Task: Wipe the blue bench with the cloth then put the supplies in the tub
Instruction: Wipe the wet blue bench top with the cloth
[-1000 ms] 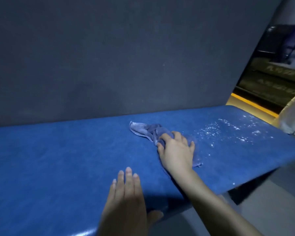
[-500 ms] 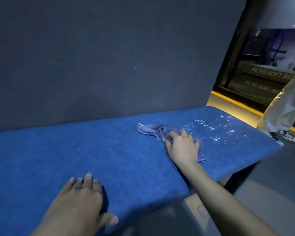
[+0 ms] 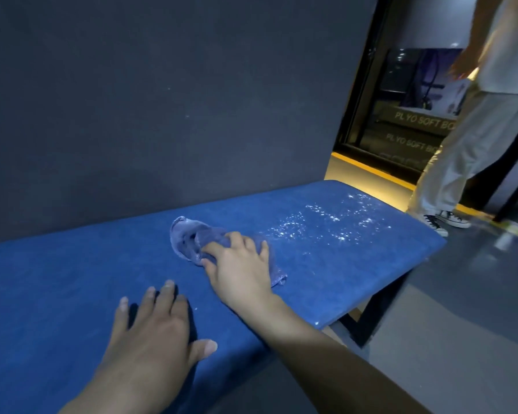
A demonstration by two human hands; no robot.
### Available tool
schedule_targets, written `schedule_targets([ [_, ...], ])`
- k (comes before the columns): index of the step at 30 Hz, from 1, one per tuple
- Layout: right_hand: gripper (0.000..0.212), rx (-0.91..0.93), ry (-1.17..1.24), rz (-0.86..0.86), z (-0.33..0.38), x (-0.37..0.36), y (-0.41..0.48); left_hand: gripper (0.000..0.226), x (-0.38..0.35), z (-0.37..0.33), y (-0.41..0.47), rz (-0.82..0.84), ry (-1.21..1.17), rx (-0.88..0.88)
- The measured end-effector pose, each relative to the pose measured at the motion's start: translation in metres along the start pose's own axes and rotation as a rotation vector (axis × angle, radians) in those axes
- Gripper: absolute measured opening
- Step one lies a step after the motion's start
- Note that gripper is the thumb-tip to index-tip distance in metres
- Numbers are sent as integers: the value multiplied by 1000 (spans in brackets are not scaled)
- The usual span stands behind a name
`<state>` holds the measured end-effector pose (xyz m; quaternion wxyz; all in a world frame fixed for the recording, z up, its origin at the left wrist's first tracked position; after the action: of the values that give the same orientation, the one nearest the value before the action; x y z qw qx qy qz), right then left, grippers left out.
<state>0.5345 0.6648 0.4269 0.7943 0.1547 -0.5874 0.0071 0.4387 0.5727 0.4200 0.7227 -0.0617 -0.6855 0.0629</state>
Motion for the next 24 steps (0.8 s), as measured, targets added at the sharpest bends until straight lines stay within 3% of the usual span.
schedule_targets([
  [4,34,-213,-20,-27,-52,14,14,89,2,-16,23,59,-90,-110],
  [7,39,-238,-15,-35,-54,16,11,95,-1,-19,32,119,-63,-150],
  [10,40,-78,6,-63,-18,12,6,99,-1,-24,37,126,59,-186],
  [13,31,155,62,23,23,1,12,102,-1,-26,45,146,91,-207],
  [16,29,232,44,61,26,-5,29,98,-3,-25,50,167,73,-197],
  [18,30,133,4,33,1,-8,44,90,-2,-26,51,146,68,-198],
  [21,33,-185,-57,-44,-48,-1,64,79,9,-27,55,84,-43,-216],
  [24,45,-268,-97,-42,-47,-2,67,101,16,-29,65,66,-129,-202],
])
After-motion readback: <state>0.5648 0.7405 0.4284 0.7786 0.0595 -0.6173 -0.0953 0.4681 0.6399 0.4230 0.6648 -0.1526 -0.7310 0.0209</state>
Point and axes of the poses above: each hand's wrist, its own y-axis towards the middle knuckle, its own x-axis out of the back of the hand, z = x × y, the point moved 7 cm from there along y, towards the middle knuckle
